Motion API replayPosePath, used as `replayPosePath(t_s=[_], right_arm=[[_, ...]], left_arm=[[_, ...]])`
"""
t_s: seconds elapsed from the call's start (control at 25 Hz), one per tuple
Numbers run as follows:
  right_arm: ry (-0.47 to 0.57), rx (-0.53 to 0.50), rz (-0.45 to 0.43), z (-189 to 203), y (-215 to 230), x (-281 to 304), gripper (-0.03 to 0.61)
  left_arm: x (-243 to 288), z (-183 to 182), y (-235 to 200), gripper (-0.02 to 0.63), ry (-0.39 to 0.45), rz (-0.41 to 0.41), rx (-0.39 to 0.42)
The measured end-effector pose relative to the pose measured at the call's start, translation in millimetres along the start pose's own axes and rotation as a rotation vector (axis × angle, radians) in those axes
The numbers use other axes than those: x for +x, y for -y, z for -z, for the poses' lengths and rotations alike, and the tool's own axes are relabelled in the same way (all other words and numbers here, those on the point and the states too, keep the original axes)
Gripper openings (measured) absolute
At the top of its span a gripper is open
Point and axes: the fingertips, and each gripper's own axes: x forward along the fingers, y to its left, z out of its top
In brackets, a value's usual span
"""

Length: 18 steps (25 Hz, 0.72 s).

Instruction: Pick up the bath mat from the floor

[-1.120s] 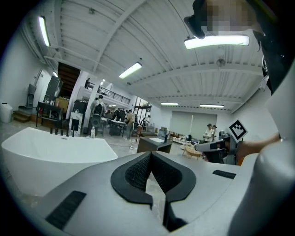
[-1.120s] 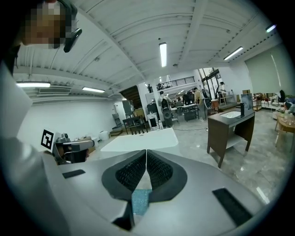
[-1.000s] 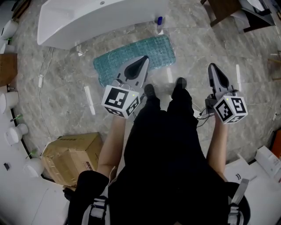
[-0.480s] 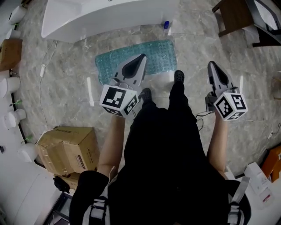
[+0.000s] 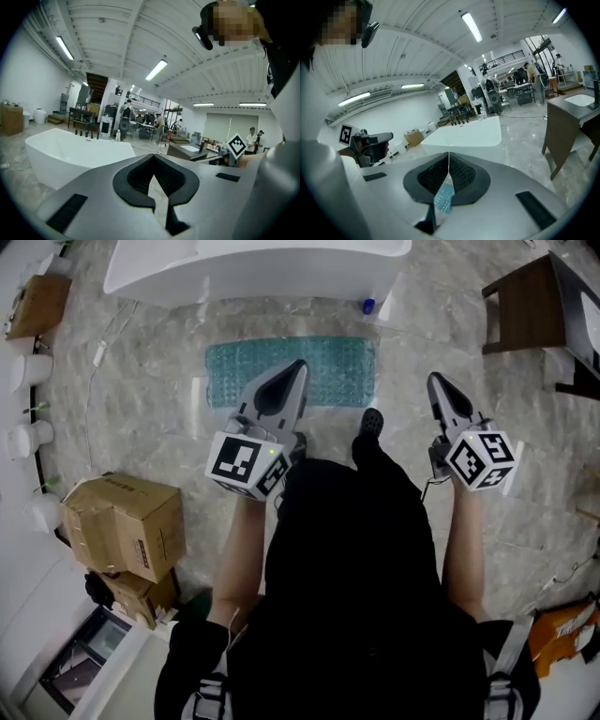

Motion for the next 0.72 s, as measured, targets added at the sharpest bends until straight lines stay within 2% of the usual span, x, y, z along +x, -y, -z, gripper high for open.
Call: replayPosePath(t_s=[0.24,0.44,0.6,0.72], right_arm=[[-0.137,0.045,-0.092,43.1,42.6,40.1,0.015],[-0.178,0.086,-0.101,92.7,70.6,72.7,0.015],[-0.207,0.103,-0.093,144.2,92.6,110.4,0.015],[-0.251,0.114,-0.082,200.3,115.5,145.4,0.015]], left_arm=[[27.9,22.2,5.7,0.012,-0.069,-0.078,-0.038],[57.6,67.1,-0.1,0.012,-0.158,-0.048,-0.025],[97.9,115.7,-14.0,0.012,-0.176,0.0,-0.041],[133.9,176.1,-25.0,0.012,-0.21,0.026,-0.039]])
